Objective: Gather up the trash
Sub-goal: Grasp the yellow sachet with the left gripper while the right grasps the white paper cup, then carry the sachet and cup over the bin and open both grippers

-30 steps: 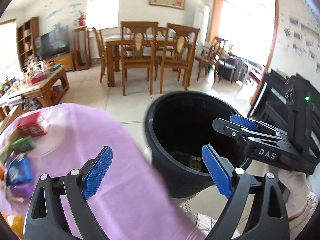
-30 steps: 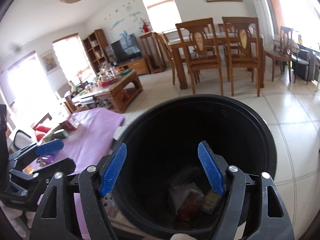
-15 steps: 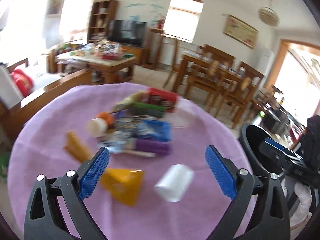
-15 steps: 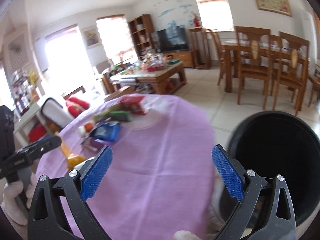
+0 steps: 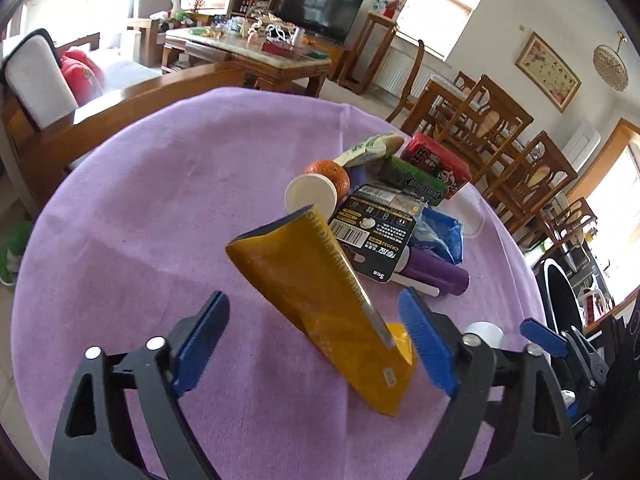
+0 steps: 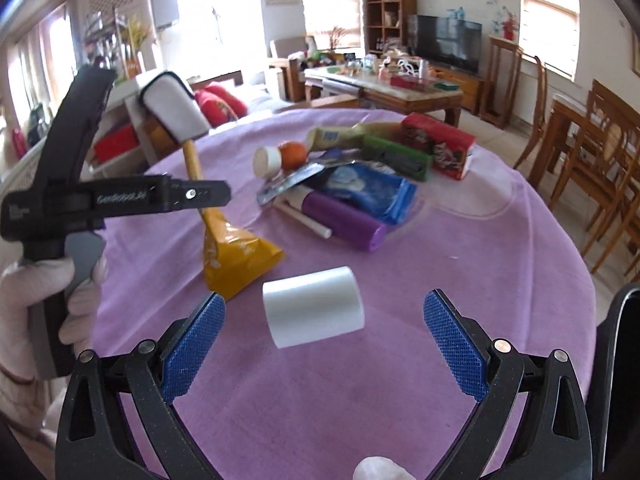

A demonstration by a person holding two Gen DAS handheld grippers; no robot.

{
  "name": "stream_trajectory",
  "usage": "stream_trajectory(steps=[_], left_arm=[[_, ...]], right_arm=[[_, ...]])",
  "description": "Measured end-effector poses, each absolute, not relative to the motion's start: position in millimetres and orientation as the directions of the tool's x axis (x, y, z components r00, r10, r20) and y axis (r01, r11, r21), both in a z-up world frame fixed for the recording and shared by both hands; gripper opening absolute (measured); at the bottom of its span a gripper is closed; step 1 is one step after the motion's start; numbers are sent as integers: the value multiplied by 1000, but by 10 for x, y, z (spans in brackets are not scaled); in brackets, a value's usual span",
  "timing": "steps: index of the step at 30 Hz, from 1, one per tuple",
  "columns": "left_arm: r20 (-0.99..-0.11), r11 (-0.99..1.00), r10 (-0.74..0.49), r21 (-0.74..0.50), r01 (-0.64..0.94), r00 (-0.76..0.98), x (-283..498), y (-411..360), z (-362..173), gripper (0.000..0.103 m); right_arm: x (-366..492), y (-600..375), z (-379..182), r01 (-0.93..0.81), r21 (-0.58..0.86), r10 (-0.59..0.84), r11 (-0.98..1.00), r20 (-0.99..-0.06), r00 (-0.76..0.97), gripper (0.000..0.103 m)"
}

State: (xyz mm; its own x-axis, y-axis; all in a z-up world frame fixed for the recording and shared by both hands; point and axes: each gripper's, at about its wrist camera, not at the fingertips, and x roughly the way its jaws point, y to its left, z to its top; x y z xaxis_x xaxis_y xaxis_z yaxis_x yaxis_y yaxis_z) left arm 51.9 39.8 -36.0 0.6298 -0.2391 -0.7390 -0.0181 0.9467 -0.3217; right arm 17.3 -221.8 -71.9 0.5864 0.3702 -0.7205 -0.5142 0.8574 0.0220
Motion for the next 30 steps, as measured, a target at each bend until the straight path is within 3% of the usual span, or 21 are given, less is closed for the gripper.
stream_trajectory(steps=[4,9,14,15,16,18,21,30], left_arm=[[-750,949,-233,-314,-23,619,568,437,-471,70],[-747,943,-265,-333,3,610,598,495,-501,33],[-728,934,-297,-356,29,618,568,505,-476,19],[-720,934,-300,-356,39,626,550,504,-456,17],[-710,934,-302,-352,51,636,518,502,-427,15],[-696,937,-303,-342,71,651,480,479,-372,12],[-667,933,-322,-344,105,672,397,460,-290,10],[-593,932,-353,-296,211,724,210,163,-3,9]], right_arm=[[247,-2153,-783,-521,20,358,853,-749,558,98],[349,-2184,-780,-511,23,353,859,-749,560,97],[442,-2111,-816,-517,25,348,855,-767,539,93],[450,-2091,-832,-520,20,342,854,-775,532,86],[455,-2076,-847,-521,16,336,853,-781,526,80],[460,-2063,-871,-517,12,326,856,-789,521,58],[448,-2096,-860,-511,26,334,859,-784,523,50],[344,-2384,-624,-488,124,421,864,-711,564,50]])
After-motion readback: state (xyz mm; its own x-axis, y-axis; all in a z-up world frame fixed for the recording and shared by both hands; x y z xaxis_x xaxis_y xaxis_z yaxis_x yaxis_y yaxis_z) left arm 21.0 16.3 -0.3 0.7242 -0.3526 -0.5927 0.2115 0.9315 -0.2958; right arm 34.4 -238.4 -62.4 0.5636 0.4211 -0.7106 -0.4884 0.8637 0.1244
